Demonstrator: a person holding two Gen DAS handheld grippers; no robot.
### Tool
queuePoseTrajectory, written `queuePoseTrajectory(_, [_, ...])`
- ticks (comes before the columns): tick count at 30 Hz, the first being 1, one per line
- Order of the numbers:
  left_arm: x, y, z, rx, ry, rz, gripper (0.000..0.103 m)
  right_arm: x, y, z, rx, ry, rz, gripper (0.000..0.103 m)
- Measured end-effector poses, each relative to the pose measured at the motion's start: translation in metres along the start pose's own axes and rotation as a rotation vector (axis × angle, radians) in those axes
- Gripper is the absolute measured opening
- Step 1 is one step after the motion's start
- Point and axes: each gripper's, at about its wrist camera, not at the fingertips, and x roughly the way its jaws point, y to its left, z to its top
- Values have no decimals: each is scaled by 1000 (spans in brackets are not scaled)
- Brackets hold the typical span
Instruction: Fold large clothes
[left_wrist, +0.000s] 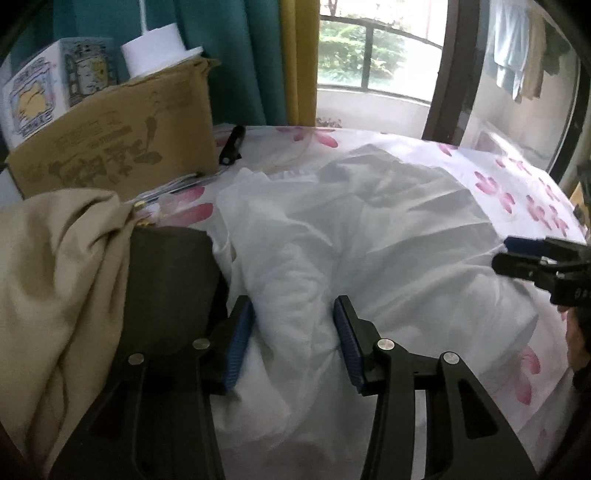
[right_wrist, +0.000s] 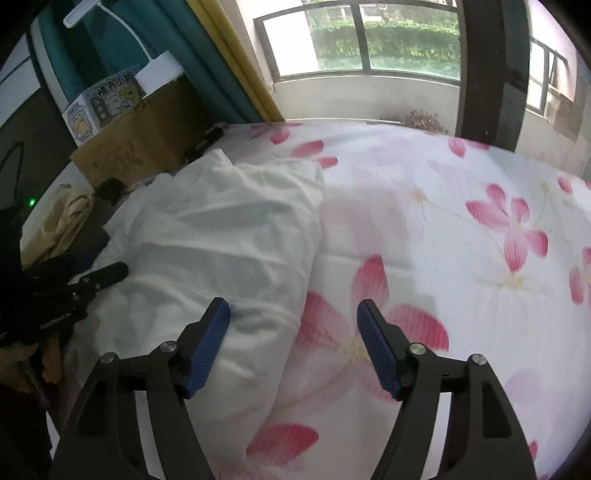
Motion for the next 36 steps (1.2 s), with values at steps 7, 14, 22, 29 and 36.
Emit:
queuePoseTrajectory(7, [-28, 5, -15, -49, -58, 18, 48, -18, -4, -14, 17, -20, -9, 73])
queuePoseTrajectory(14, [-64, -4, -36, -100, -207, 38, 48, -37, -19, -33, 42, -27, -9, 73])
queuePoseTrajectory(22, [-78, -36, -57, -128, -214, -3, 49, -61, -41, -63, 78, -36, -30, 73])
queuePoseTrajectory(29, [-83, -71, -65, -70, -214, -16, 49, -91, -69, -83, 129, -83, -77, 73])
queuePoseTrajectory(36, [-90, -106, -70, -44, -216, -55, 62, -122, -97, -104, 180, -123, -126, 73])
